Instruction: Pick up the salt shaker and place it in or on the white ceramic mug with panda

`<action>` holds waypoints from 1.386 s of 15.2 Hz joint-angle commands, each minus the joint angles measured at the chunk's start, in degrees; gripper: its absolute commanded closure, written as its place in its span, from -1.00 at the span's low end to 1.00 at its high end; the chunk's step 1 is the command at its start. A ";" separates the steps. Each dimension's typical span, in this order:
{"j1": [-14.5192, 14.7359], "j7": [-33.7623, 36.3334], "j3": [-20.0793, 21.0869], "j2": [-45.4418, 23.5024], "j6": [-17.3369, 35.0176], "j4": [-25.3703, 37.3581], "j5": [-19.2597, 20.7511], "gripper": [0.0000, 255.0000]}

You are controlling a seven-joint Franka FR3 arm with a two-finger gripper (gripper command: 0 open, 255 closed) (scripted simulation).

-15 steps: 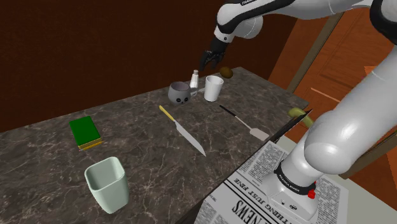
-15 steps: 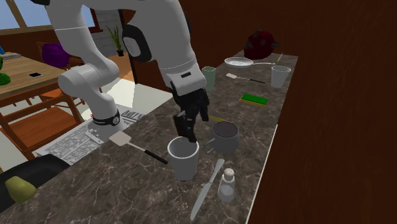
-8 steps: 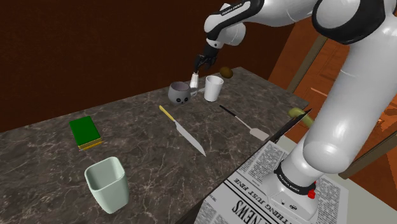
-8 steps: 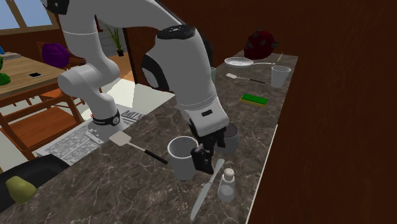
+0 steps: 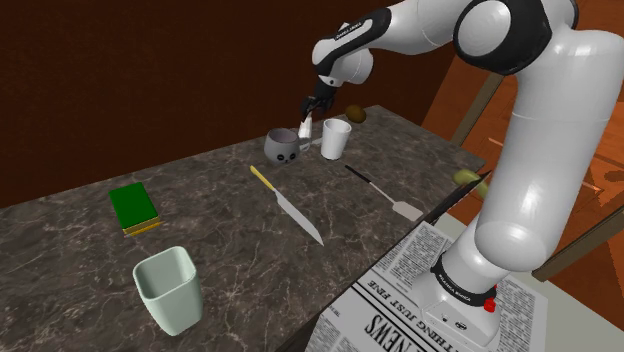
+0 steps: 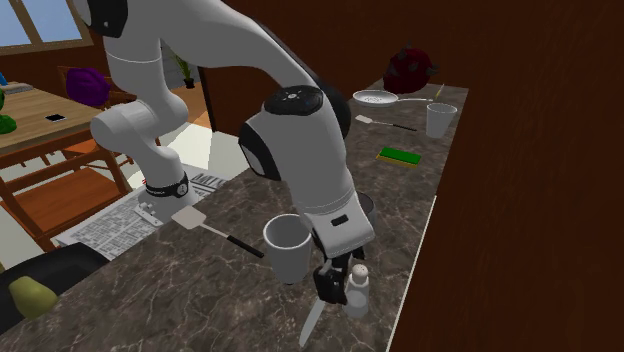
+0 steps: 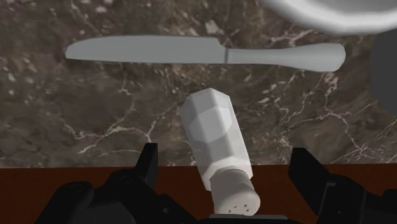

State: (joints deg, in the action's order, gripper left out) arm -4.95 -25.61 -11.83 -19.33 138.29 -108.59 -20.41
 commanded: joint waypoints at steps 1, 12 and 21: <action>-0.06 -0.36 0.30 -1.23 1.11 0.11 -0.57 -1.00; -0.09 -0.46 0.39 -1.58 1.40 0.16 -0.72 1.00; 0.07 0.10 0.13 -0.73 0.22 0.55 -0.15 1.00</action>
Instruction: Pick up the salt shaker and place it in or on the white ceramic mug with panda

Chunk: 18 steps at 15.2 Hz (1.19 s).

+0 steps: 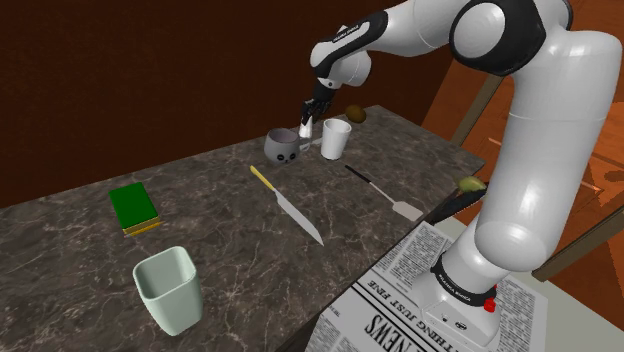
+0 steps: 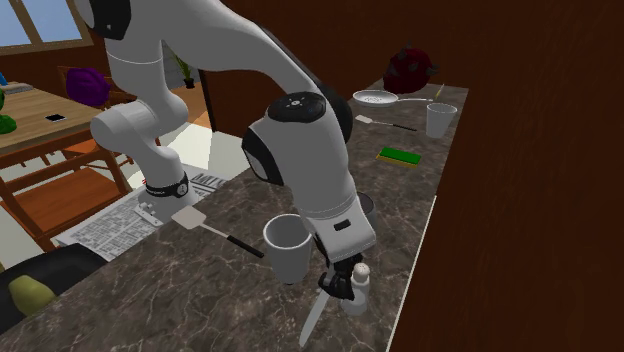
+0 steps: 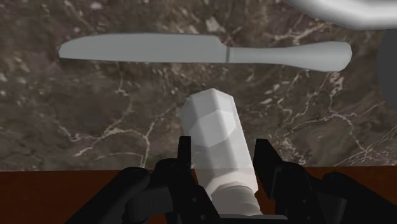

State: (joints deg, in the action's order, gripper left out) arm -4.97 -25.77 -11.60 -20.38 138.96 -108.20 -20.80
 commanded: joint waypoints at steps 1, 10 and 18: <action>0.16 0.54 -0.21 0.73 -1.05 0.39 0.52 1.00; 0.62 2.86 -1.10 3.99 -6.60 2.94 2.82 1.00; 0.82 4.65 -1.62 6.22 -11.80 6.13 4.48 1.00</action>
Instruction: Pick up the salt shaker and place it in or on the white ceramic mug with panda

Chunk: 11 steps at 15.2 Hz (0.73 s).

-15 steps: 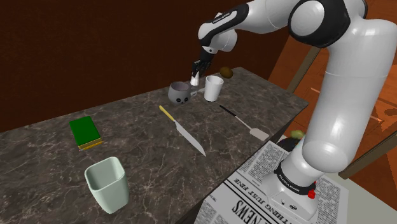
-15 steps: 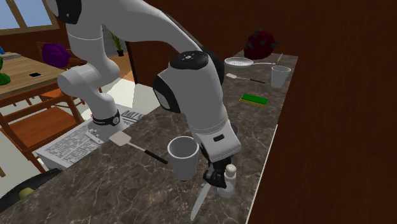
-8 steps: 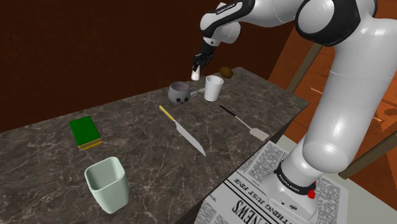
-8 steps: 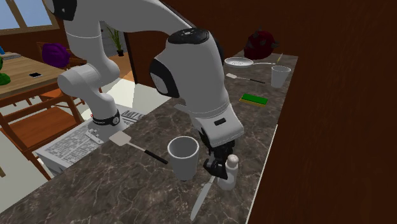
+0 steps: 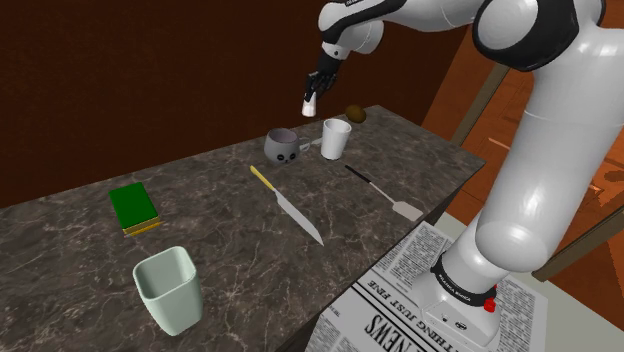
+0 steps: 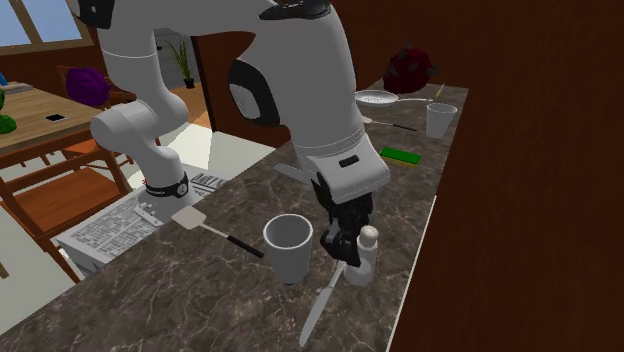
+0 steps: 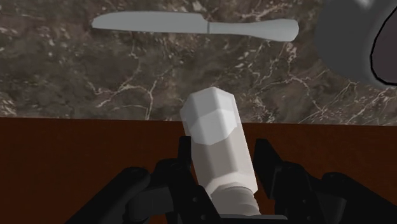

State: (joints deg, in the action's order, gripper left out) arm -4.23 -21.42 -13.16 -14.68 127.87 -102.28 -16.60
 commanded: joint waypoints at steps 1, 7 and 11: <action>0.09 0.50 -0.12 0.74 -1.37 0.68 0.46 1.00; 0.12 1.66 -0.38 1.89 -5.46 3.76 1.41 1.00; 0.10 2.37 -0.52 2.42 -8.27 6.11 1.92 1.00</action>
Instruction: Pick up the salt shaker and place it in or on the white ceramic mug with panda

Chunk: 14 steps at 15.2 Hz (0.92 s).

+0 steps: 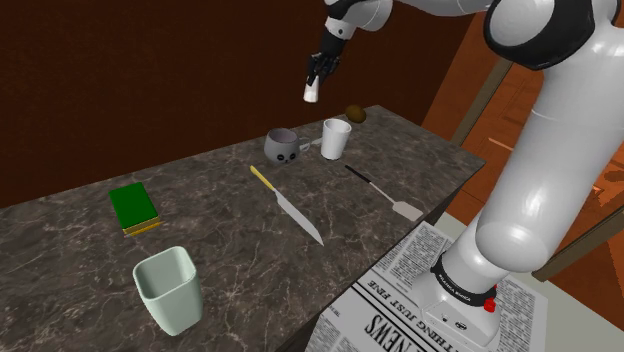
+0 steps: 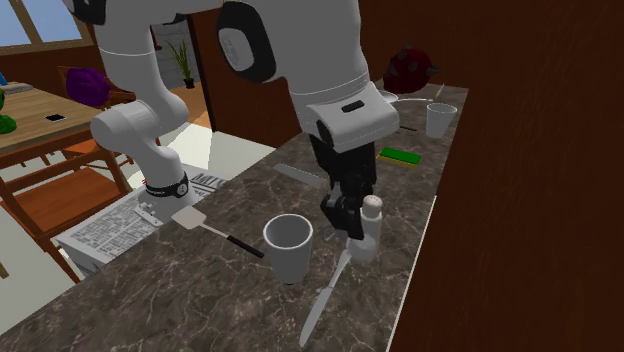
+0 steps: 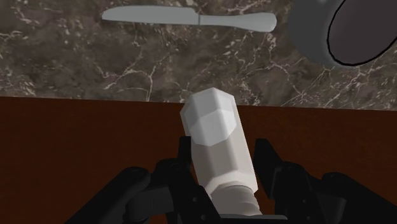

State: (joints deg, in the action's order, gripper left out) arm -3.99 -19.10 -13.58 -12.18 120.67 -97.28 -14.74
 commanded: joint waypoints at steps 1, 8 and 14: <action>-0.16 0.22 -0.12 0.03 -1.78 1.73 0.18 1.00; 4.57 7.94 2.22 9.27 1.30 -8.99 4.14 1.00; 8.21 16.45 5.96 16.72 3.25 -17.15 7.40 1.00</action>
State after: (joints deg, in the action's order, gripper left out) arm 3.59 -4.26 -8.36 3.44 123.37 -112.95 -7.84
